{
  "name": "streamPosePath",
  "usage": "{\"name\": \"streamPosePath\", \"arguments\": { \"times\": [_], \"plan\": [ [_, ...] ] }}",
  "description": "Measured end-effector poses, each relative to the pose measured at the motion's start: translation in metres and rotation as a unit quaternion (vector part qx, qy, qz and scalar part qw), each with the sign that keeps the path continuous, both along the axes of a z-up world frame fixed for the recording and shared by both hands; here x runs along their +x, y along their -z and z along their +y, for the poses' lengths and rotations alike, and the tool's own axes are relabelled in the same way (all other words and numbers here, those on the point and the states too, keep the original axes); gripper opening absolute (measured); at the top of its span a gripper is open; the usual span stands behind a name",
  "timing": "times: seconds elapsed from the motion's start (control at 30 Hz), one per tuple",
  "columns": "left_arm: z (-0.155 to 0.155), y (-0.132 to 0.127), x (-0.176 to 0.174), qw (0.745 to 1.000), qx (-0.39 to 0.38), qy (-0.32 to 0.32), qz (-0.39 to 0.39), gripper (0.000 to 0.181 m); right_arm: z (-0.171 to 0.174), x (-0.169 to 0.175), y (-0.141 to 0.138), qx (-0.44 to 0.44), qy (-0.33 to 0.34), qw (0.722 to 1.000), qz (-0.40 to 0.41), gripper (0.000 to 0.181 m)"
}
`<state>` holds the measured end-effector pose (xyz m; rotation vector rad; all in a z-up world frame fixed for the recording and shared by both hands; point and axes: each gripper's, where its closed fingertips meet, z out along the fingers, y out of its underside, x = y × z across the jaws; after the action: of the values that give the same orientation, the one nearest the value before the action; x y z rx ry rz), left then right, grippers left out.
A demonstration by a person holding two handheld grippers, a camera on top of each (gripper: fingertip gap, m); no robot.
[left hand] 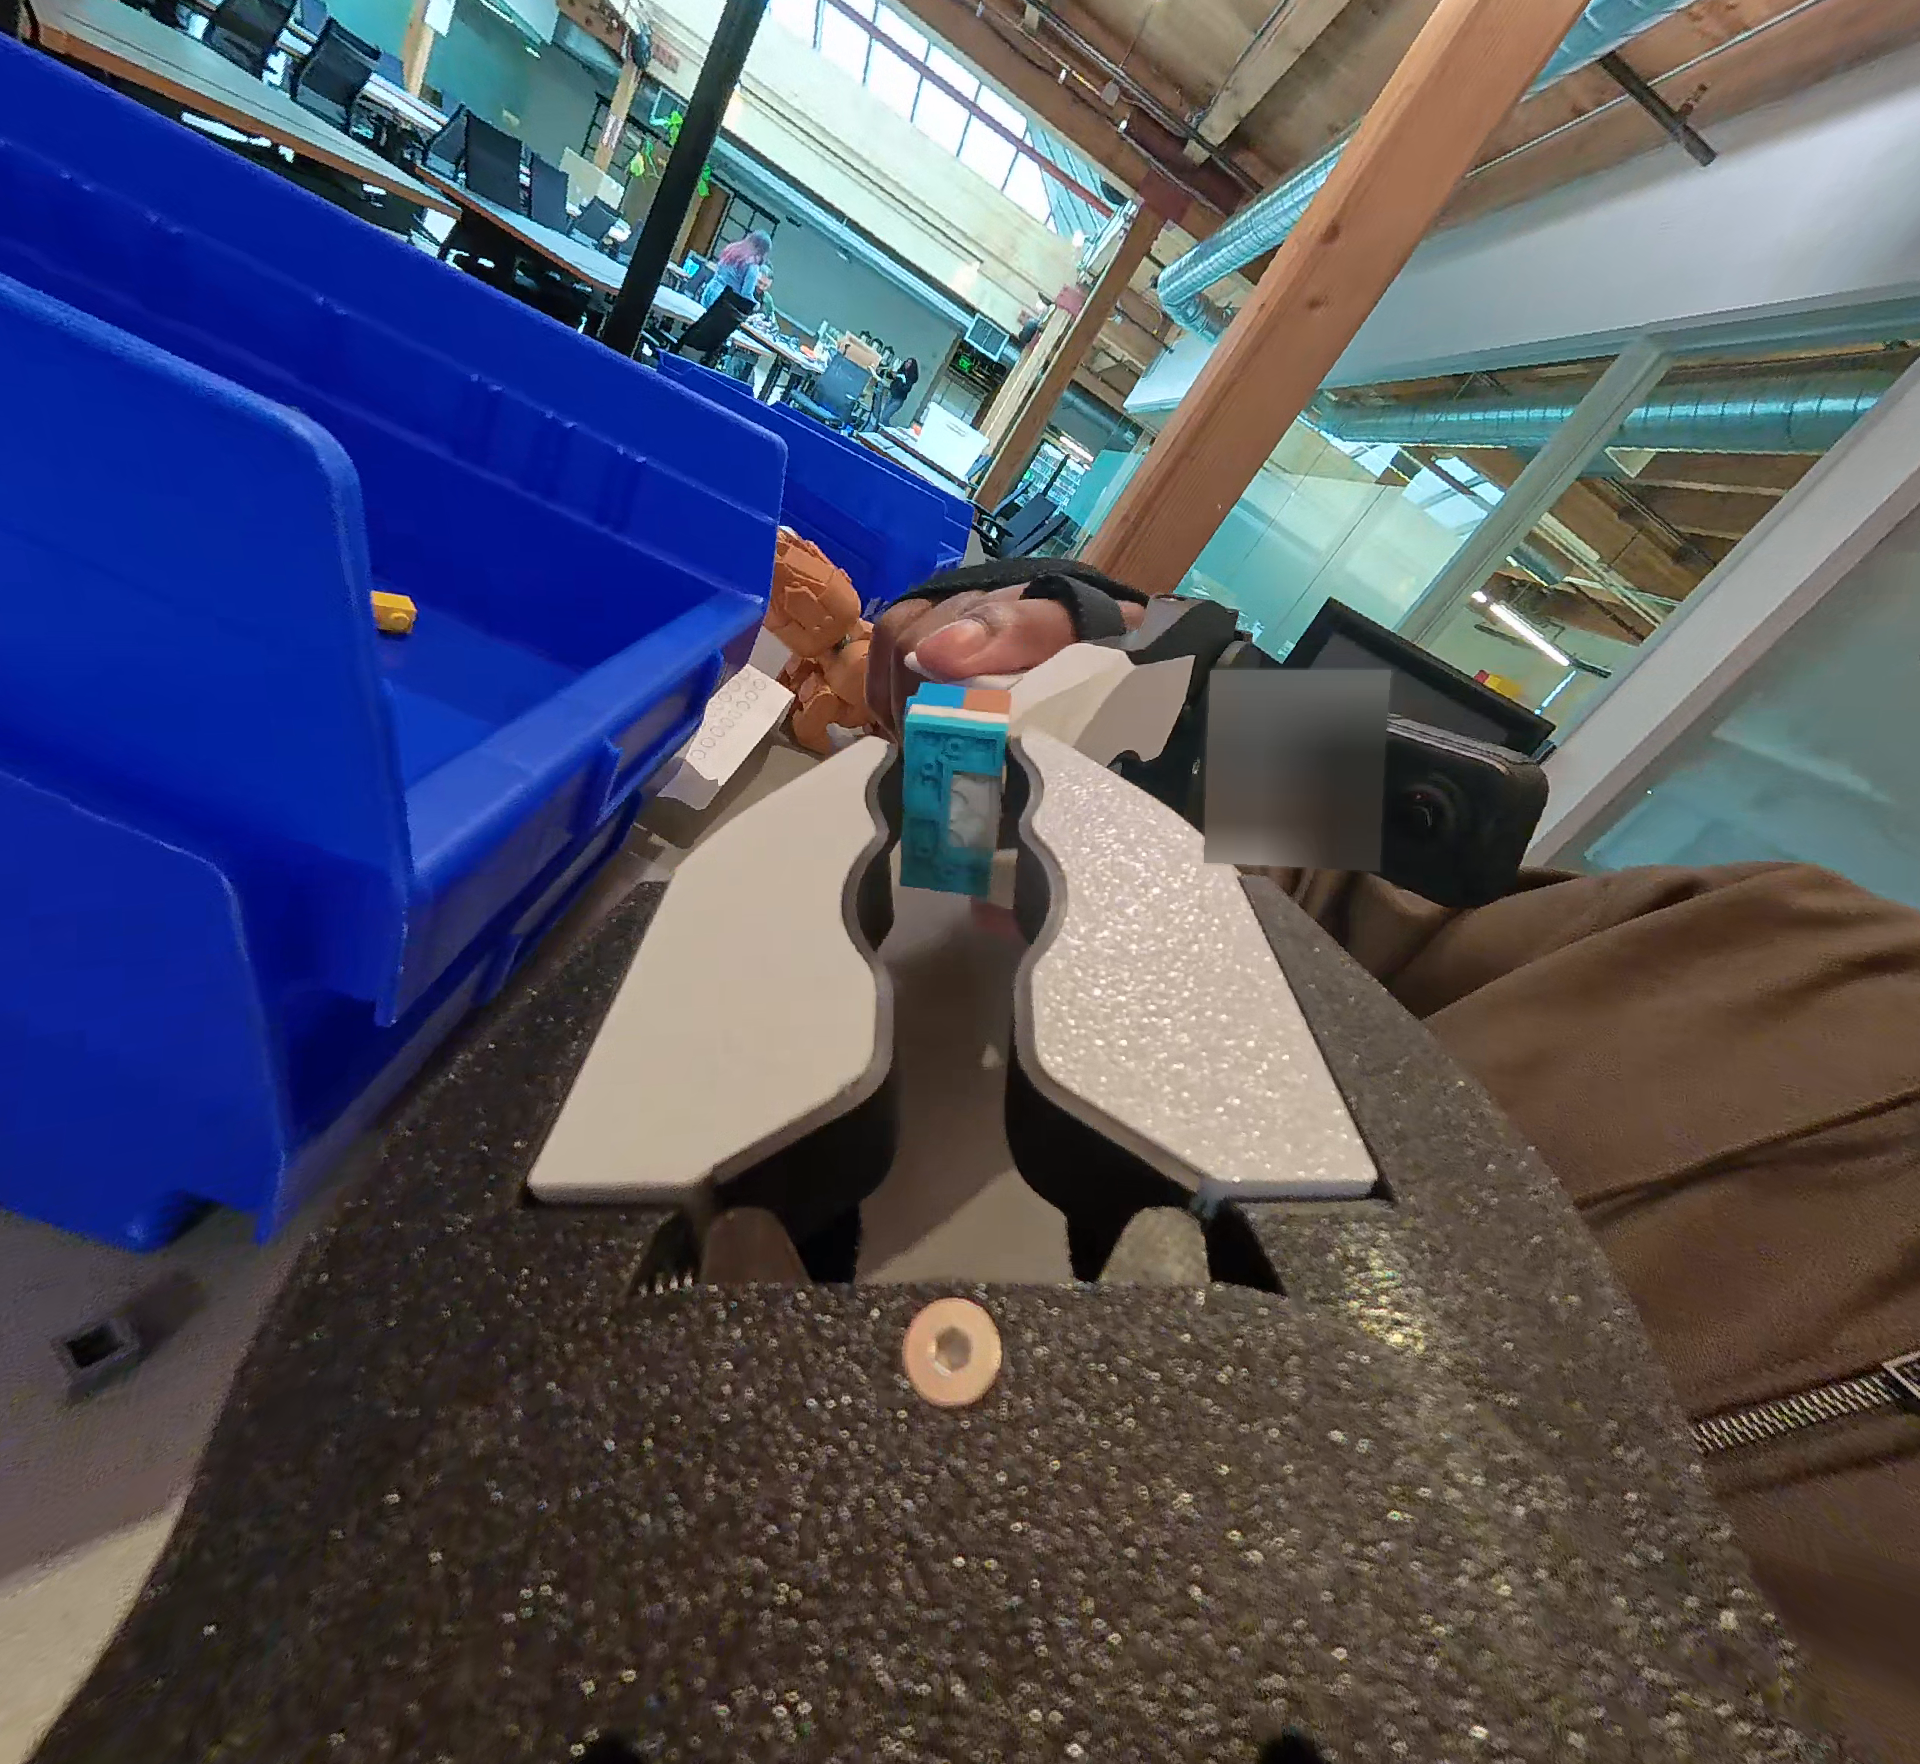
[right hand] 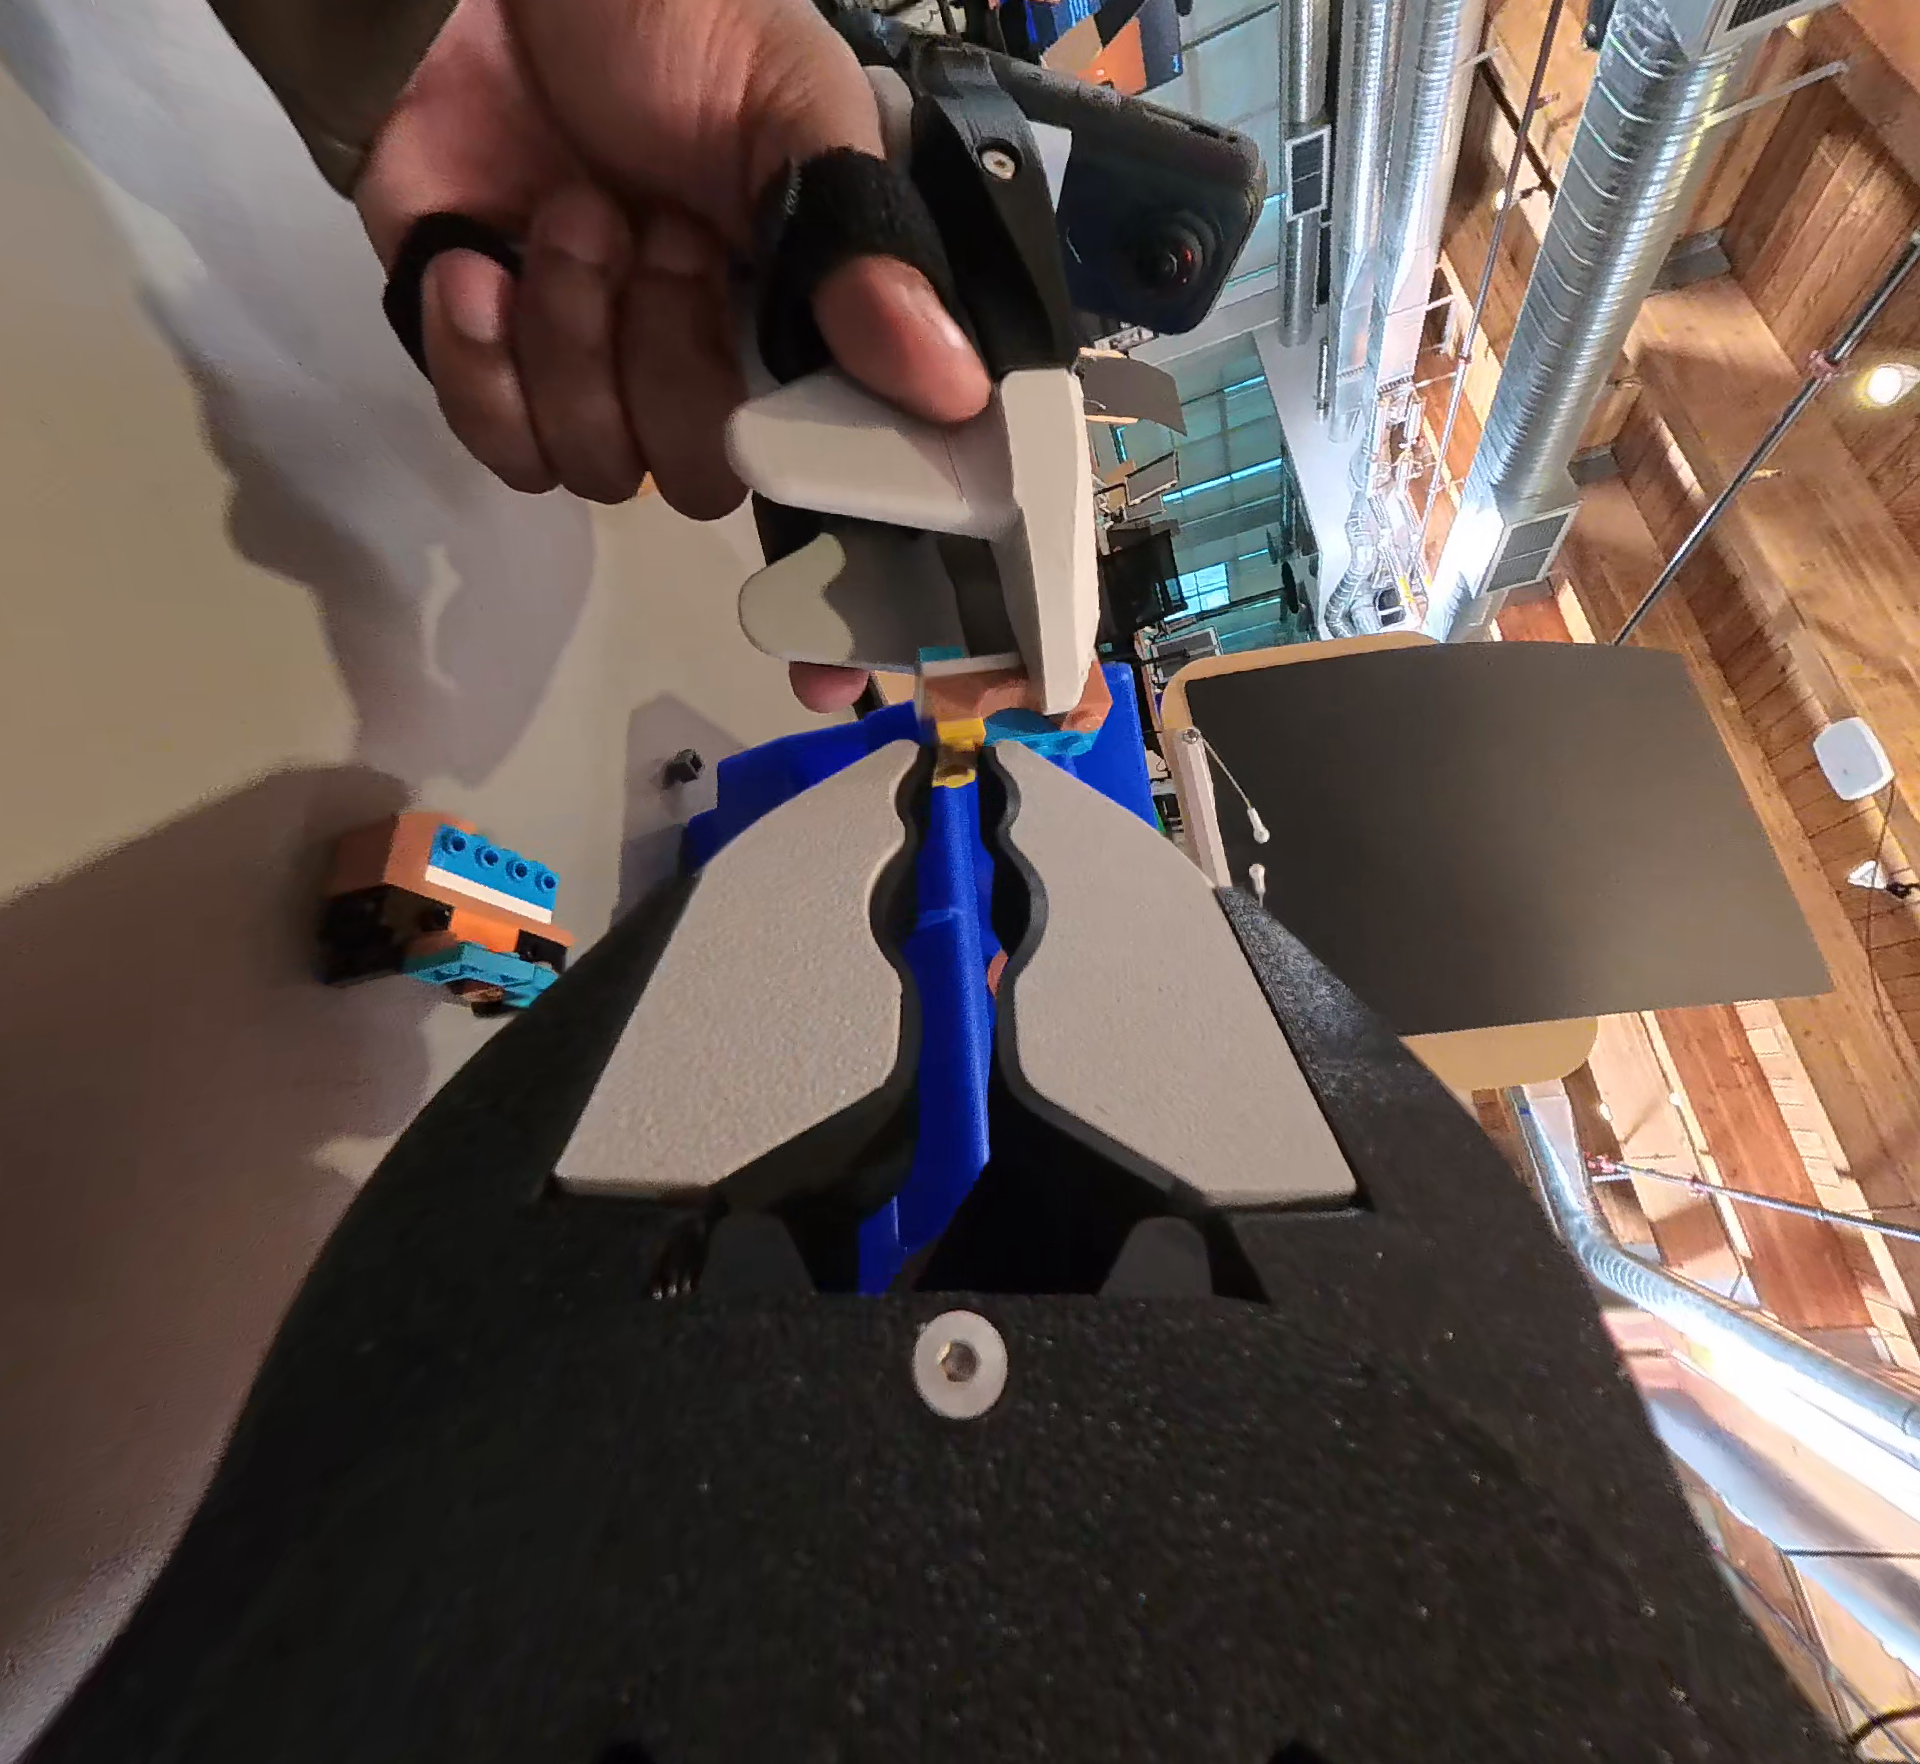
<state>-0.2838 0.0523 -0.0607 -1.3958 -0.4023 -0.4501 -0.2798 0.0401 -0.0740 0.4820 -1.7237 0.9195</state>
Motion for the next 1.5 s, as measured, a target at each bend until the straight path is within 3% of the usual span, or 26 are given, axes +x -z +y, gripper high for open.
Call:
{"name": "streamPosePath", "arguments": {
  "times": [0.2,0.3,0.6,0.67,0.93,1.1,1.2,1.3,1.37,1.5],
  "plan": [
    [0.005,0.004,0.004,1.0,-0.024,0.005,0.011,0.034,0.006,-0.004,-0.009,-0.029,0.014,0.999,-0.001,0.008],
    [0.004,0.002,0.005,1.0,-0.014,0.007,0.021,0.018,0.004,-0.001,-0.008,-0.029,0.009,1.0,-0.001,0.008],
    [0.002,0.005,0.008,0.999,-0.027,0.019,0.023,0.018,0.002,0.002,-0.004,-0.009,0.011,0.999,0.037,0.015],
    [0.002,0.008,0.008,0.999,-0.036,0.021,0.02,0.018,0.002,0.001,-0.004,-0.008,0.015,0.999,0.044,0.01],
    [0.001,0.002,0.018,0.996,-0.057,0.041,0.063,0.017,0.003,0.01,-0.009,-0.004,-0.011,1.0,0.021,0.008],
    [-0.043,-0.027,-0.017,0.999,0.021,-0.036,0.035,0.017,0.045,-0.01,-0.039,-0.077,0.038,0.996,0.006,0.008],
    [-0.046,-0.035,-0.014,0.998,0.041,-0.032,0.047,0.017,0.068,-0.03,-0.057,-0.12,0.086,0.989,0.009,0.008],
    [-0.032,-0.031,-0.004,0.998,0.044,-0.001,0.041,0.017,0.075,-0.067,-0.05,-0.112,0.182,0.977,-0.017,0.011],
    [-0.025,-0.027,0.002,0.998,0.043,0.021,0.033,0.018,0.074,-0.086,-0.037,-0.083,0.23,0.969,-0.04,0.03],
    [-0.019,-0.023,0.009,0.998,0.04,0.041,0.026,0.018,0.06,-0.08,-0.021,-0.054,0.209,0.975,-0.045,0.04]
  ]
}}
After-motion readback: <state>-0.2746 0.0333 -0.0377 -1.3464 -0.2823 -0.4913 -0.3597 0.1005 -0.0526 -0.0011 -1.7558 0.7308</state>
